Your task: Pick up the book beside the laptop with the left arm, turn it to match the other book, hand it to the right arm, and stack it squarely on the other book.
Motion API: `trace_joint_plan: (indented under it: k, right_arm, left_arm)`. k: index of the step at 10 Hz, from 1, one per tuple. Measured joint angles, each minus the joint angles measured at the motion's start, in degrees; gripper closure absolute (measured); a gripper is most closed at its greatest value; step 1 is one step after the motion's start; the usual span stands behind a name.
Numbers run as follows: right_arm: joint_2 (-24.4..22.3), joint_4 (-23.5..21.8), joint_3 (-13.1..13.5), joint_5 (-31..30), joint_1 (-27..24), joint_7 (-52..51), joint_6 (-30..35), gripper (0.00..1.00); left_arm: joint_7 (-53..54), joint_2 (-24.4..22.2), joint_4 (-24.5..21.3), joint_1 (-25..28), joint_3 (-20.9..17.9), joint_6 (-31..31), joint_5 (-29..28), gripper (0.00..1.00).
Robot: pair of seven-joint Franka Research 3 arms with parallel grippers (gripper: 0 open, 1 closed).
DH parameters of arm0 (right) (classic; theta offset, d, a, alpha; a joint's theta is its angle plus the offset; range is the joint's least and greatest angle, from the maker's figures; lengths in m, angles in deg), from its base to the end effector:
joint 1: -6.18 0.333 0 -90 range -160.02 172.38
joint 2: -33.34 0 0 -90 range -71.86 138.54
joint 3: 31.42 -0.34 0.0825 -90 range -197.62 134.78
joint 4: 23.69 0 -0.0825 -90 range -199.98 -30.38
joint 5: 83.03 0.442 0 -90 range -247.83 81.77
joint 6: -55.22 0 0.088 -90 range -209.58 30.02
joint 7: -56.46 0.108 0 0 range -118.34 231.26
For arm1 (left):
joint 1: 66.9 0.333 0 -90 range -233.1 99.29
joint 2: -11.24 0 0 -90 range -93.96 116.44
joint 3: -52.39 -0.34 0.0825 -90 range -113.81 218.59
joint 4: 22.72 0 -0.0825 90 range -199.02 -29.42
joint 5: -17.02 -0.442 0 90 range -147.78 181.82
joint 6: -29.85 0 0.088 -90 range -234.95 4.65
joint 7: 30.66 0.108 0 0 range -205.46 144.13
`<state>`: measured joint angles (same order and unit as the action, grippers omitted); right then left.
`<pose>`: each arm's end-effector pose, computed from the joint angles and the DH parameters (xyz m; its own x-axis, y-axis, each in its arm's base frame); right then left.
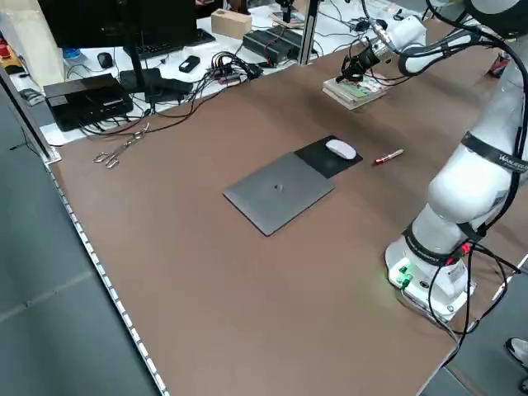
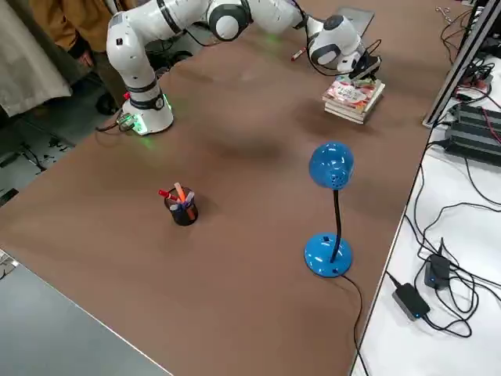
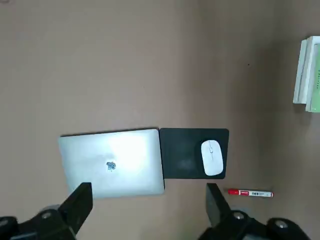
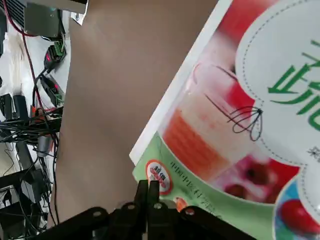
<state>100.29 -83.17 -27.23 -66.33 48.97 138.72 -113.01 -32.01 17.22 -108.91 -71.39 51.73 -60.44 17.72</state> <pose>0.6864 0.5609 0.1725 0.6002 -0.7961 -0.0772 -0.6239 -0.4056 -0.6680 0.6451 -0.0449 0.6174 0.9985 -0.0432 -0.0330 -0.0429 -0.9990 0.0102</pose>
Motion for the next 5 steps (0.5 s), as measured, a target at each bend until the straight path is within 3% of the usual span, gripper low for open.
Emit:
trace_joint_plan:
  k: [5]
  right_arm:
    - [0.8, 0.6, 0.3, 0.0, 0.0, 0.0, -0.2, 0.96]
  left_arm:
    - [0.0, 0.0, 0.0, 0.1, 0.0, 0.0, 0.0, 0.00]
